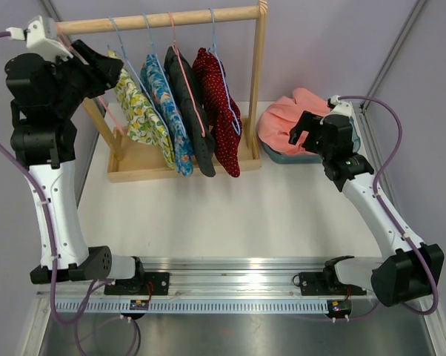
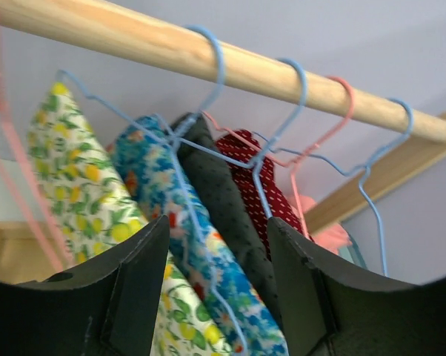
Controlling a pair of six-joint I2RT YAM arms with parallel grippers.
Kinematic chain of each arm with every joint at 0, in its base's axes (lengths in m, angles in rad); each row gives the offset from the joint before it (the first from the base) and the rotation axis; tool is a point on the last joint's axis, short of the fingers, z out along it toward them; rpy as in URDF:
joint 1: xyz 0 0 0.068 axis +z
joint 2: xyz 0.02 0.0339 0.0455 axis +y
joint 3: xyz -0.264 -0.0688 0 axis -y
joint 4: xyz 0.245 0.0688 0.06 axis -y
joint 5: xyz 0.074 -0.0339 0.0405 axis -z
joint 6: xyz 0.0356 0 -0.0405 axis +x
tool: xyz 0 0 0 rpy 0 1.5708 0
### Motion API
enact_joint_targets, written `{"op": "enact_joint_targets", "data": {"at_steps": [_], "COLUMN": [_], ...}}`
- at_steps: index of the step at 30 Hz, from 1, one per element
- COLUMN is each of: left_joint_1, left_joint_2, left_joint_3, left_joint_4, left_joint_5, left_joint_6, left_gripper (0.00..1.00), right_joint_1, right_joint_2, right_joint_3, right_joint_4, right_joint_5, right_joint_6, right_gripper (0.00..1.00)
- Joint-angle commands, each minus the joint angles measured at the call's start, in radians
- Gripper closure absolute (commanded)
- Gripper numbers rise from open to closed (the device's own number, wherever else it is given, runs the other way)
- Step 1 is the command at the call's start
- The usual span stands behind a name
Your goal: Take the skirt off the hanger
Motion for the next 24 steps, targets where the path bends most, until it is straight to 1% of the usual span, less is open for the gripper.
{"op": "enact_joint_targets", "data": {"at_steps": [1,3,5,7,8,13,15,17,18,20,24], "left_joint_1": [-0.078,-0.146,-0.190,-0.209,-0.223,-0.249,-0.250,-0.260,-0.263,-0.272,-0.287], "left_joint_2": [0.071,0.095,0.131,0.167,0.178,0.234,0.235,0.209,0.198,0.180,0.145], "left_joint_3": [0.013,0.014,0.014,0.014,0.016,0.013,0.010,-0.015,-0.045,-0.059,-0.053], "left_joint_4": [0.009,0.014,0.015,0.017,0.011,0.006,-0.008,0.016,0.030,0.055,0.061], "left_joint_5": [-0.016,-0.076,-0.140,-0.186,-0.241,-0.362,-0.379,-0.383,-0.376,-0.358,-0.356], "left_joint_6": [-0.012,0.001,0.008,0.008,0.001,-0.002,-0.011,-0.012,-0.010,0.002,0.018], "left_gripper": [0.44,0.45,0.46,0.49,0.52,0.57,0.58,0.58,0.58,0.57,0.55], "right_joint_1": [-0.004,-0.004,-0.004,-0.004,-0.005,-0.005,-0.004,-0.004,-0.004,-0.004,-0.004], "right_joint_2": [-0.053,-0.063,-0.079,-0.097,-0.103,-0.139,-0.145,-0.154,-0.155,-0.152,-0.146], "right_joint_3": [-0.007,-0.010,-0.012,-0.016,-0.016,-0.019,-0.019,-0.021,-0.022,-0.025,-0.028], "right_joint_4": [-0.013,-0.019,-0.034,-0.046,-0.049,-0.074,-0.080,-0.085,-0.083,-0.082,-0.082], "right_joint_5": [-0.014,-0.006,0.004,0.012,0.017,0.032,0.037,0.031,0.028,0.017,0.008], "right_joint_6": [0.014,0.006,-0.004,-0.011,-0.018,-0.035,-0.040,-0.037,-0.034,-0.029,-0.024], "right_gripper": [0.00,0.00,0.01,0.01,0.01,0.01,0.00,0.01,0.01,0.01,0.00]}}
